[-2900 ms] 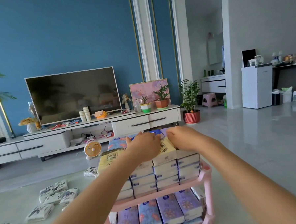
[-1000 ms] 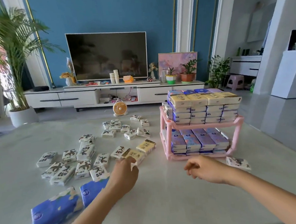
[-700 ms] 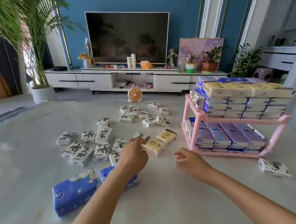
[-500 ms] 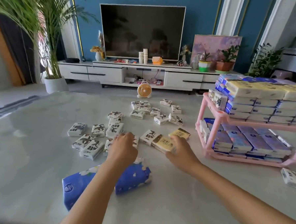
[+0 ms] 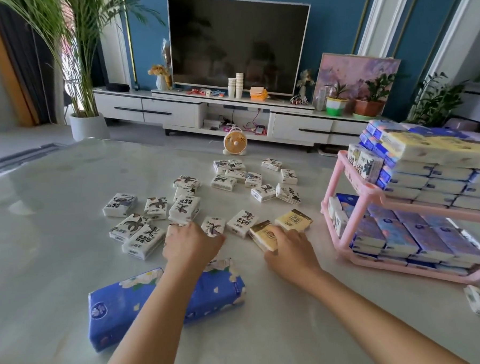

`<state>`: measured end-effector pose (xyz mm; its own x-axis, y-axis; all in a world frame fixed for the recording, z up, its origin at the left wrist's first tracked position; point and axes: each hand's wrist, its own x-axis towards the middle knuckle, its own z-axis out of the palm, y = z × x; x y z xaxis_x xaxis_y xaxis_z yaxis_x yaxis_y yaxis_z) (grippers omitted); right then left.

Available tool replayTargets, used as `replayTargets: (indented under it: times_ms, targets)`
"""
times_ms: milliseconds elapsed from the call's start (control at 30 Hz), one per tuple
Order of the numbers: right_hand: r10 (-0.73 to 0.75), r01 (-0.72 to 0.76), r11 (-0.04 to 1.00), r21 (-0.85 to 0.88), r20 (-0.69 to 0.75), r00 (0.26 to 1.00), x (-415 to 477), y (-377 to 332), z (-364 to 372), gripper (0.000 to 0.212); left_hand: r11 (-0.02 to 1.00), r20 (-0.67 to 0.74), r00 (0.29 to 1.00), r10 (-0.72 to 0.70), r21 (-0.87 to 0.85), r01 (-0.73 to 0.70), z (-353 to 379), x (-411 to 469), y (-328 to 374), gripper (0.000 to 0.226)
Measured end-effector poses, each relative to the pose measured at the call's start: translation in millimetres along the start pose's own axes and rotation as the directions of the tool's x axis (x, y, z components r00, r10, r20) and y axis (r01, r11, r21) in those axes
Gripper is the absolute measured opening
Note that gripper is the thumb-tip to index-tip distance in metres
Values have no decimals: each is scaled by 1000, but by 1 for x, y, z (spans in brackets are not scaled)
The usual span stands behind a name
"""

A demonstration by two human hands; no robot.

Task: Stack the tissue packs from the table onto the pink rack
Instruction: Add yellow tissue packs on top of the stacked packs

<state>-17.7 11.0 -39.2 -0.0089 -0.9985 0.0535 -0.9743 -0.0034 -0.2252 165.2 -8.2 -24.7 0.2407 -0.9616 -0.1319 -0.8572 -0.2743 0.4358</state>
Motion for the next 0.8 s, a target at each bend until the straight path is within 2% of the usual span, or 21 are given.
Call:
replayTargets:
  times_ms: [200, 300, 500, 600, 700, 800]
  targets:
    - [39, -26, 989, 143, -86, 996, -13, 9, 13, 54, 990, 105, 992, -74, 124, 61, 2, -1, 10, 76]
    - [25, -8, 987, 161, -107, 994, -19, 14, 14, 55, 988, 87, 989, -119, 105, 110, 5, -11, 21, 67]
    - [-21, 34, 989, 144, -94, 995, -27, 18, 14, 61, 990, 34, 993, -114, 83, 111, 3, -20, 31, 59]
    - [-42, 55, 984, 169, -81, 996, -31, 23, 13, 59, 995, -96, 995, -33, 86, 41, -11, -27, 41, 58]
    - [-37, 54, 955, 293, -64, 997, -36, 28, 11, 54, 981, -202, 967, 153, 151, -124, -17, -44, 54, 56]
    - [-5, 32, 879, 475, -58, 998, -46, 41, -3, 49, 953, -156, 944, 291, 132, -272, -1, -70, 61, 51]
